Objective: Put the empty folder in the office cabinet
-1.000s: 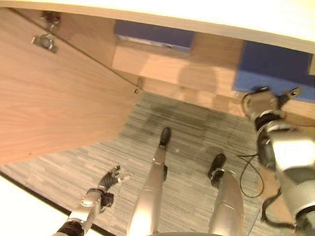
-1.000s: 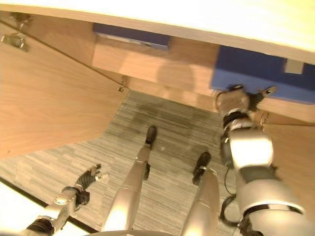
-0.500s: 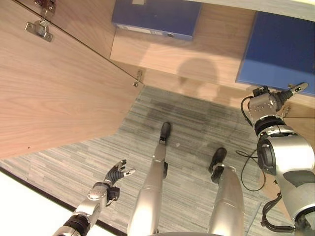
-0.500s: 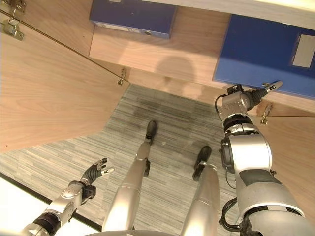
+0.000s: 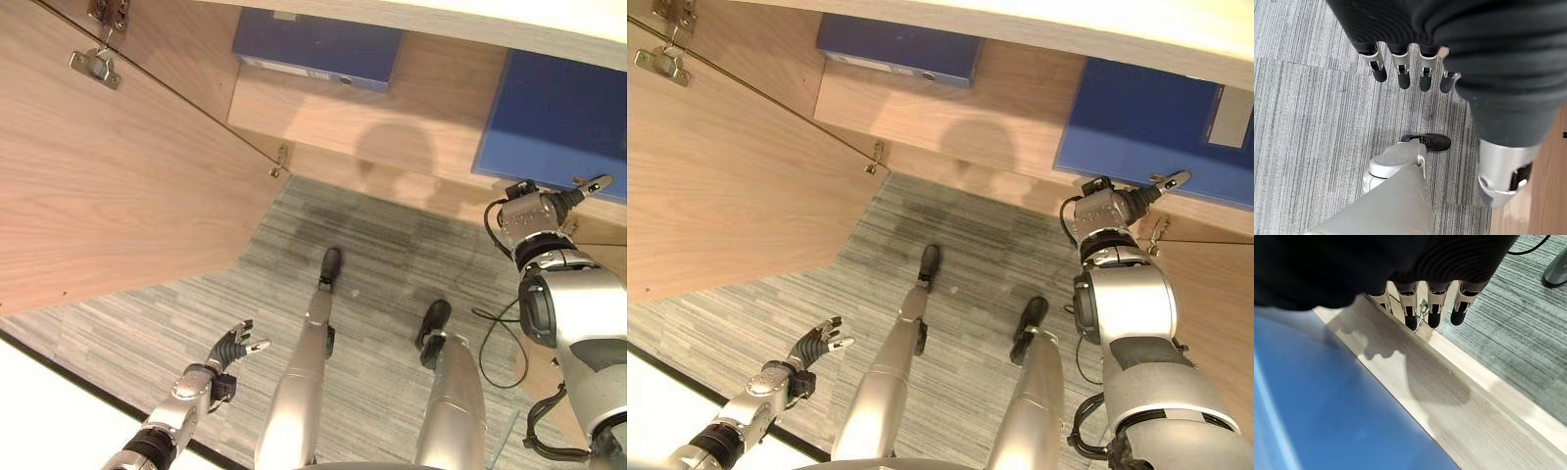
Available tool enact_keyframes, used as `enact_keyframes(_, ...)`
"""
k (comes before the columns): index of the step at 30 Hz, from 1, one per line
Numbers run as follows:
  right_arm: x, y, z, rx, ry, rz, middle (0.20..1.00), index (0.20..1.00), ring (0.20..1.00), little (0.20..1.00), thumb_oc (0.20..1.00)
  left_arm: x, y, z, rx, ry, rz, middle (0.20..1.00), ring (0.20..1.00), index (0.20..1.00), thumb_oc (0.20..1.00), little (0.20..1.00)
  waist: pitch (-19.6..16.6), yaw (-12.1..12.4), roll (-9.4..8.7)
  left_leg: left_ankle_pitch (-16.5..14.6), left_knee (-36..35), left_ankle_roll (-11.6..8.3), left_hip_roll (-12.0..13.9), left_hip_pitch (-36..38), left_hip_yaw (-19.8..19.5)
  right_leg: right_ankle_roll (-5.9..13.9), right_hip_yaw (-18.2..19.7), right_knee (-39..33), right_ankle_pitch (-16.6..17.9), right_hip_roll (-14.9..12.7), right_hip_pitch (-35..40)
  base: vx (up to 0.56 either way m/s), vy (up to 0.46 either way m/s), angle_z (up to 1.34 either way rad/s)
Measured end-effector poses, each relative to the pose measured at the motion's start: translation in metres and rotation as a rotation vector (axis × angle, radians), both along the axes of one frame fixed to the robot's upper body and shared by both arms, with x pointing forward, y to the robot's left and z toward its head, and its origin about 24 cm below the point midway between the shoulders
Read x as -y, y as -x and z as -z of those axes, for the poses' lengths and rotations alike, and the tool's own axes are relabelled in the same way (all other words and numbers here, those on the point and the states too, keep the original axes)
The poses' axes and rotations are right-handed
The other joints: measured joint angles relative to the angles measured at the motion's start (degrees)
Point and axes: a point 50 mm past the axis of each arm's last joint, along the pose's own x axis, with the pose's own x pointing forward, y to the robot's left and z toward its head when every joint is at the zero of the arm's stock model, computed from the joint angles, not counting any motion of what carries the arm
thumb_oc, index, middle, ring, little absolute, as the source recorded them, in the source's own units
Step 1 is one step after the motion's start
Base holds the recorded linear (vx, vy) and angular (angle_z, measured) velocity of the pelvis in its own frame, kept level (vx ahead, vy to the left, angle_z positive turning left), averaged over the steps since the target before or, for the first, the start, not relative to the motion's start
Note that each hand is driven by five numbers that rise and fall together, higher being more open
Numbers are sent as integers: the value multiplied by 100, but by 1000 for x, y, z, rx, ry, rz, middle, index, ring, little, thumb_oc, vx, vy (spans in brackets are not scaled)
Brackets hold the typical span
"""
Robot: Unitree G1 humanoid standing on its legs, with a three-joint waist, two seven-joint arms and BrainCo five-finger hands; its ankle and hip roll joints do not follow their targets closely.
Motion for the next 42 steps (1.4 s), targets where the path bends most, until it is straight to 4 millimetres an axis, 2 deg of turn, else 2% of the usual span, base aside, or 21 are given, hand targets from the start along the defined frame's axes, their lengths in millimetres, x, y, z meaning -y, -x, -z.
enact_keyframes(2,0,0,-2,8,1,1,1000,1000,1000,1000,1000,-1,1,1,-7,-7,5,1000,1000,1000,1000,1000,114,-28,0,1,9,1,2,66,-2,21,-28,-75,40,4,123,-84,22,-1)
enact_keyframes(3,1,0,-1,8,-2,2,1000,1000,1000,1000,1000,-1,1,2,-11,-9,5,1000,1000,1000,1000,1000,141,-30,1,63,26,63,-2,88,-14,-29,-62,-115,174,3,168,-40,-4,-7)
enact_keyframes(5,0,-1,-2,14,-4,0,1000,1000,1000,1000,1000,-2,2,3,-18,-12,1,1000,1000,1000,1000,1000,269,-40,7,118,40,127,18,197,-10,24,-69,-122,76,8,302,-64,14,-5)
enact_keyframes(7,0,-1,-2,16,-14,2,1000,1000,1000,1000,1000,-3,2,3,-20,-13,0,1000,1000,1000,1000,1000,274,-56,3,131,-38,132,15,254,-14,9,-110,-234,191,19,366,-66,12,-1)
enact_keyframes(9,0,0,-1,23,-39,6,1000,1000,1000,1000,1000,-3,2,3,-20,-9,1,1000,1000,1000,1000,1000,332,-67,46,404,-25,155,24,378,-8,46,-106,-255,178,24,529,-28,4,-11)
enact_keyframes(15,3,5,16,-25,-43,1,1000,1000,1000,1000,1000,-2,3,5,-31,-4,1,1000,1000,1000,1000,1000,332,-136,47,673,-212,292,-24,691,1,180,-175,-628,300,23,966,-9,11,1)
enact_keyframes(21,0,11,39,-78,-57,-6,1000,1000,1000,1000,1000,-2,8,14,-74,-1,-24,1000,1000,1000,1000,1000,332,-143,47,676,-277,288,-50,1078,-28,269,-324,-960,355,18,1545,-1,19,6)
enact_keyframes(22,-4,13,50,-66,-79,-22,1000,1000,1000,1000,1000,-1,10,15,-80,5,-20,1000,1000,1000,1000,1000,331,-135,46,650,-391,304,-40,1312,-35,273,-364,-1051,354,21,1783,-8,35,3)
enact_keyframes(28,-19,28,72,106,-71,-106,1000,1000,1000,1000,1000,9,6,13,-54,42,-4,1000,1000,1000,1000,1000,332,-170,45,605,-500,318,-10,1515,-33,313,-410,-1339,457,93,2080,4,47,0)
enact_keyframes(32,-36,39,94,106,-52,-145,1000,1000,1000,1000,1000,9,12,18,-75,51,-21,1000,1000,1000,1000,1000,389,-280,-64,641,-607,368,-10,1920,2,373,-460,-1697,540,125,2603,5,66,0)
enact_keyframes(38,-46,50,108,128,-76,-166,1000,1000,1000,1000,1000,12,20,27,-113,51,-32,1000,1000,1000,1000,1000,380,-349,-101,600,-756,415,32,2266,69,434,-563,-2438,836,210,3197,13,41,-4)
enact_keyframes(42,-49,58,111,140,-48,-191,1000,1000,1000,1000,1000,9,25,31,-135,43,-31,1000,1000,1000,1000,1000,346,-394,-199,591,-895,419,27,2514,144,498,-570,-2989,1087,258,3598,50,52,-8)
